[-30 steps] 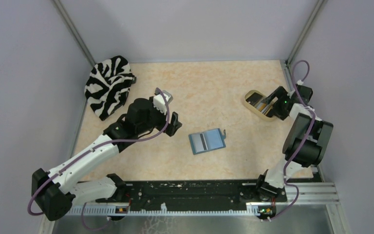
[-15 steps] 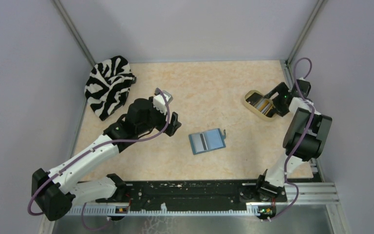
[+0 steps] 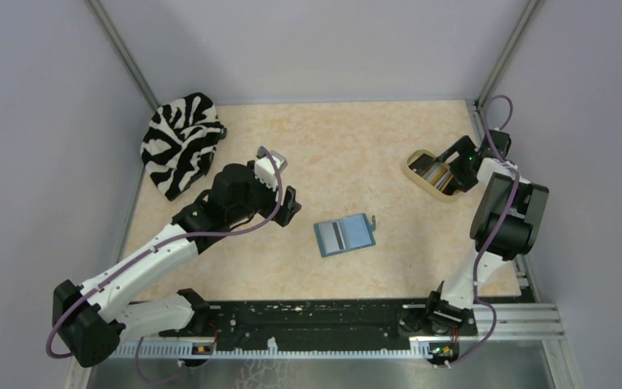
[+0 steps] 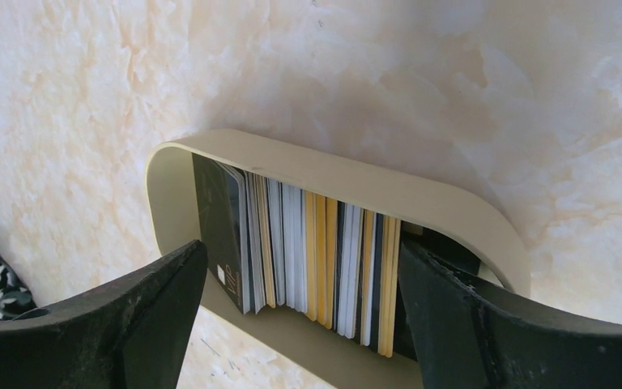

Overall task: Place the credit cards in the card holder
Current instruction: Pick up the credit card from the storage box.

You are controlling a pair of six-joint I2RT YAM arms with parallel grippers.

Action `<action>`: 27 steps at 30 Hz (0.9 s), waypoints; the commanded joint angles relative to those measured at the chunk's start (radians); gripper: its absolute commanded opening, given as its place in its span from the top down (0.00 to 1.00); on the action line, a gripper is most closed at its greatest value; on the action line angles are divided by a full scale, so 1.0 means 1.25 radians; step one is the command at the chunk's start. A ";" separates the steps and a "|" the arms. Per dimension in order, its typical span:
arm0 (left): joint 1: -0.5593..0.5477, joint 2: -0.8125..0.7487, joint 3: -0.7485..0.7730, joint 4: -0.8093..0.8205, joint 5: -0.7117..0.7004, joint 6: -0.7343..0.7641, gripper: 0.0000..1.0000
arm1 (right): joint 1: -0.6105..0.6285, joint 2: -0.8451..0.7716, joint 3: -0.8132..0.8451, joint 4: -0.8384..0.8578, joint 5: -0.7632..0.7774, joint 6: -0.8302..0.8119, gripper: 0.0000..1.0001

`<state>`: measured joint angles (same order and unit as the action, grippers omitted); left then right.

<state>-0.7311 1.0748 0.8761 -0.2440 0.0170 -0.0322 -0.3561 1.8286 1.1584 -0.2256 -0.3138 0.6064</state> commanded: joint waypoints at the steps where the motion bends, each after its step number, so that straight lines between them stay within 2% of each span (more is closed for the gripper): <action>1: 0.001 -0.014 -0.006 -0.004 -0.006 0.006 0.01 | 0.005 0.034 0.031 0.025 -0.044 -0.001 0.15; 7: 0.001 -0.013 -0.006 -0.004 -0.006 0.007 0.01 | 0.004 0.047 0.024 0.075 -0.139 -0.013 0.18; 15: 0.001 -0.009 -0.006 -0.004 -0.006 0.007 0.01 | -0.003 0.045 0.000 0.168 -0.277 0.011 0.32; 18: 0.001 -0.008 -0.005 -0.004 -0.006 0.007 0.01 | -0.003 0.062 0.003 0.174 -0.300 0.012 0.33; 27: 0.001 0.001 -0.005 -0.004 -0.006 0.007 0.01 | -0.003 0.116 0.001 0.191 -0.337 0.019 0.27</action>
<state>-0.7311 1.0752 0.8742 -0.2443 0.0162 -0.0322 -0.3626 1.9453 1.1584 -0.0437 -0.6743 0.6147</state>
